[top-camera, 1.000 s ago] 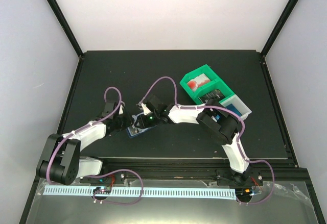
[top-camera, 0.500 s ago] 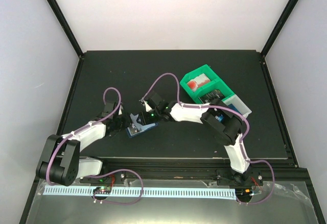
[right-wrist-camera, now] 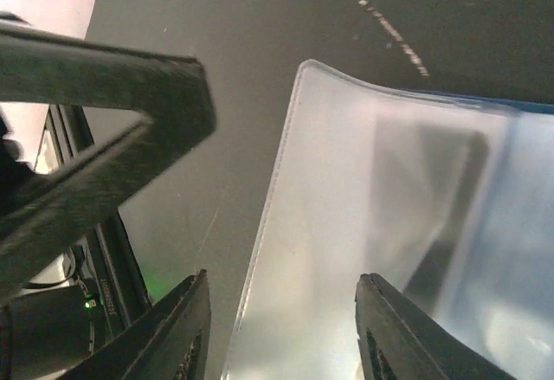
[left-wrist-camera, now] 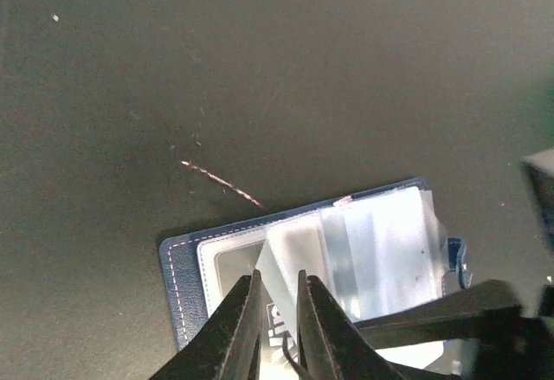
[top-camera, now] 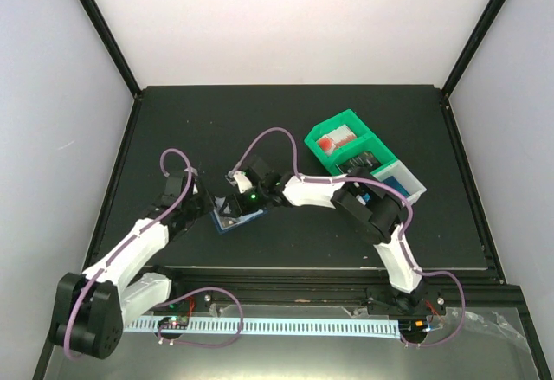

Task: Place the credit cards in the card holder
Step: Turn over the card slot in the card holder.

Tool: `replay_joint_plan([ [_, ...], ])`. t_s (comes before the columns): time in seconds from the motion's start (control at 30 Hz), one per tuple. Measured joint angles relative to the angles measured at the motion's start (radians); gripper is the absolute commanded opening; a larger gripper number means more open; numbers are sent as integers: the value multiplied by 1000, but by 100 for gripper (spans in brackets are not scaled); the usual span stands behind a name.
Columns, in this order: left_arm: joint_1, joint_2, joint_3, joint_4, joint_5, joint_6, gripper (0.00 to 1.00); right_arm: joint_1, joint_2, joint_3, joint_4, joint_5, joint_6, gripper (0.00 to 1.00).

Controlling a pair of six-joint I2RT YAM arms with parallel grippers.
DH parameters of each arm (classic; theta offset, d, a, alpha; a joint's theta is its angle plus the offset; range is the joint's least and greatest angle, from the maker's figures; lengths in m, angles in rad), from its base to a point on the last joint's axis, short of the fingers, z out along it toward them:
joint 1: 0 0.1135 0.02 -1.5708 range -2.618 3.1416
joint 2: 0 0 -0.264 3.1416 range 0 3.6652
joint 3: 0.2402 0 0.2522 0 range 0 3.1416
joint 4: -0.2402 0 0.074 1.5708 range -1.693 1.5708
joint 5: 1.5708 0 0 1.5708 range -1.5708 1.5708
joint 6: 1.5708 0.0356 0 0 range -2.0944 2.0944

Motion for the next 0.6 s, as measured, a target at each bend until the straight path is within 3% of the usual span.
replay_joint_plan([
  [0.23, 1, -74, 5, -53, -26, -2, 16, 14, 79, 48, 31, -65, -5, 52],
  [0.6, 1, -26, 5, -55, 26, 2, 19, 16, 57, 27, 38, -18, 24, 50],
])
